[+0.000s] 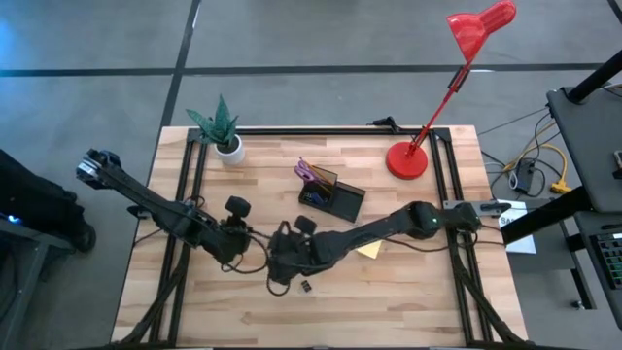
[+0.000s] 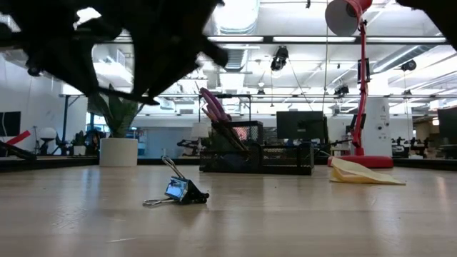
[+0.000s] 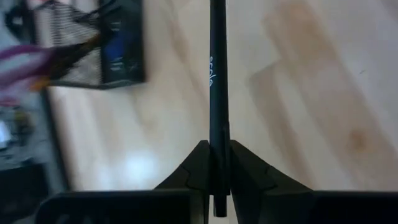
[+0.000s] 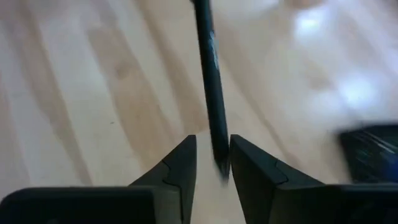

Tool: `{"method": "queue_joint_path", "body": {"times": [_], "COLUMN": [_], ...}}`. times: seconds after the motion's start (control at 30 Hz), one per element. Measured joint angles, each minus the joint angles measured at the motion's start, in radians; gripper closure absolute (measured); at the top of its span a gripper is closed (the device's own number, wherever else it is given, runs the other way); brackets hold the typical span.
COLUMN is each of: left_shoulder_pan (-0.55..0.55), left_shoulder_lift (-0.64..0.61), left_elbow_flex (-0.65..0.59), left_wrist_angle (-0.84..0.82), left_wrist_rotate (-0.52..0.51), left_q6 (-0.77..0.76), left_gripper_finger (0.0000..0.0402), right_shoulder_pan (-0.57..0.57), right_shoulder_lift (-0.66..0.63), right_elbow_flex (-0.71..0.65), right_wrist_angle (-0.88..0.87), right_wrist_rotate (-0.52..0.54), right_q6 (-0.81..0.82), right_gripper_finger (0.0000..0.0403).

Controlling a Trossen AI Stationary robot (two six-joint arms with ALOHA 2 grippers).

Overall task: Pick and place office supplies into organizer
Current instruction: Put the black pen into the desk organizer

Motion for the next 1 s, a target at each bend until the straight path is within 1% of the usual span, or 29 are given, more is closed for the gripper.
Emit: {"method": "queue_joint_path", "body": {"times": [0.13, 0.23, 0.33, 0.37, 0.4, 0.5, 0.57, 0.67, 0.8, 0.87, 1.0], "left_shoulder_pan": [0.004, 0.023, 0.062, 0.08, 0.101, 0.178, 0.241, 0.336, 0.435, 0.466, 0.498], "left_shoulder_lift": [0.0, 0.005, 0.02, 0.029, 0.041, 0.091, 0.131, 0.195, 0.298, 0.354, 0.438], "left_elbow_flex": [0.109, 0.186, 0.259, 0.279, 0.299, 0.356, 0.391, 0.433, 0.5, 0.541, 0.586], "left_wrist_angle": [-0.129, -0.177, -0.194, -0.192, -0.189, -0.179, -0.148, -0.037, 0.073, 0.072, 0.094], "left_wrist_rotate": [-0.08, -0.135, -0.19, -0.209, -0.227, -0.292, -0.311, -0.311, -0.313, -0.309, -0.247], "left_q6": [0.063, 0.151, 0.282, 0.339, 0.399, 0.583, 0.697, 0.874, 1.092, 1.129, 1.144], "left_gripper_finger": [0.0382, 0.0382, 0.0382, 0.0382, 0.0382, 0.0382, 0.0382, 0.0382, 0.0382, 0.0382, 0.0382], "right_shoulder_pan": [0.033, 0.067, 0.114, 0.131, 0.147, 0.188, 0.211, 0.244, 0.277, 0.286, 0.296], "right_shoulder_lift": [-0.028, -0.036, -0.037, -0.038, -0.039, -0.042, -0.041, -0.04, -0.04, -0.04, -0.04], "right_elbow_flex": [0.022, 0.034, 0.042, 0.042, 0.039, 0.032, 0.032, 0.032, 0.032, 0.033, 0.034], "right_wrist_angle": [-0.197, -0.405, -0.602, -0.645, -0.65, -0.64, -0.64, -0.641, -0.638, -0.638, -0.637], "right_wrist_rotate": [0.134, 0.208, 0.243, 0.248, 0.251, 0.253, 0.25, 0.254, 0.249, 0.248, 0.248], "right_q6": [0.22, 0.454, 0.732, 0.811, 0.869, 0.922, 0.989, 1.059, 1.095, 1.114, 1.151], "right_gripper_finger": [0.0298, 0.0284, 0.0273, 0.027, 0.0267, 0.0262, 0.0262, 0.0266, 0.0273, 0.0277, 0.0283]}}
